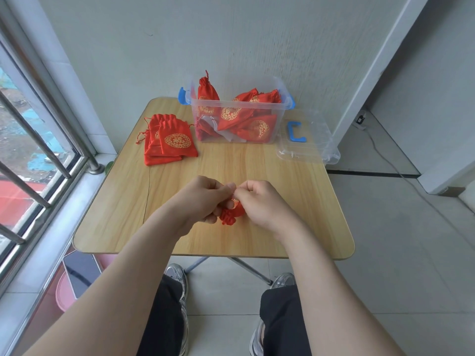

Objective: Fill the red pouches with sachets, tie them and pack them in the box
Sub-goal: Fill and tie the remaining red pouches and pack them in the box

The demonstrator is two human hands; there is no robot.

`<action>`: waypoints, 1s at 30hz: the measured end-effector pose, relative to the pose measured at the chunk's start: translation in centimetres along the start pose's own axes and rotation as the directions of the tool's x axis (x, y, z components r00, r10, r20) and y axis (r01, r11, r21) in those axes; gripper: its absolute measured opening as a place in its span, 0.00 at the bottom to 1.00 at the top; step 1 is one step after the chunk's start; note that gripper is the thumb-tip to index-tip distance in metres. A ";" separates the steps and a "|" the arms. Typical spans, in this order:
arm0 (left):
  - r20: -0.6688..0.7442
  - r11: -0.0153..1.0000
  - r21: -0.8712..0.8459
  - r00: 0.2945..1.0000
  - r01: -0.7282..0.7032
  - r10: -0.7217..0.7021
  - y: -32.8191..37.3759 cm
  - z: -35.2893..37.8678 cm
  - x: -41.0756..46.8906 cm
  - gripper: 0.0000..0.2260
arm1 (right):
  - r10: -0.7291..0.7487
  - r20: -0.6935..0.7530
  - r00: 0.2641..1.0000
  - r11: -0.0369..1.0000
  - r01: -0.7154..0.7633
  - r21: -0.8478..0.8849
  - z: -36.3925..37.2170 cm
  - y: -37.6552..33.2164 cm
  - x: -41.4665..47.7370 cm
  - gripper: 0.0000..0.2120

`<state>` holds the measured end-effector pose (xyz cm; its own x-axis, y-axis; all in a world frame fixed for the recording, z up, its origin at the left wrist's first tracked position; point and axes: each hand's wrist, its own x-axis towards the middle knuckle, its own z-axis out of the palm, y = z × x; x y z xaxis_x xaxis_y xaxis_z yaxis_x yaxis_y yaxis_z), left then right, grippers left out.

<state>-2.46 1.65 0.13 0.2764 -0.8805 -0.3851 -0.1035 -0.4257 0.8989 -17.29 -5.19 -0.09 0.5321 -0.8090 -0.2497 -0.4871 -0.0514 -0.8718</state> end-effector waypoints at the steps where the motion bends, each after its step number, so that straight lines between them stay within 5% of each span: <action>1: 0.009 1.000 -0.017 1.000 0.001 -0.001 0.0 -0.1 0.0 0.14 | 0.007 -0.006 1.000 1.000 -0.007 0.002 0.0 0.0 0.0 0.14; 11: -0.012 0.999 0.048 1.000 0.011 -0.010 -0.3 -0.8 0.1 0.06 | 0.006 -0.023 1.000 0.999 -0.007 -0.052 -0.4 0.5 0.5 0.10; 16: -0.032 0.975 0.220 0.999 -0.023 0.031 -0.2 -0.7 -0.1 0.07 | -0.054 0.068 0.996 0.997 0.058 -0.047 -0.7 0.6 0.5 0.09; 22: 0.129 0.856 0.488 0.984 -0.169 0.121 -0.4 -0.9 -0.6 0.08 | -0.184 0.050 0.982 0.983 0.185 -0.019 -1.1 1.1 0.4 0.08; 27: 0.177 0.904 0.392 0.978 -0.170 0.107 0.1 -0.8 -1.2 0.06 | -0.205 -0.006 0.979 0.979 0.205 -0.009 -1.2 1.1 0.3 0.06; 30: 0.146 0.950 0.290 0.987 -0.113 0.072 0.3 -0.7 -1.2 0.05 | -0.132 0.010 0.991 0.969 0.126 0.212 -1.5 0.5 0.2 0.06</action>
<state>-2.16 2.72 1.04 0.1257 -0.9300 -0.3455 -0.4069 -0.3659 0.8370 -18.50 -6.29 0.05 0.5983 -0.7895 -0.1369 -0.2576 -0.0277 -0.9659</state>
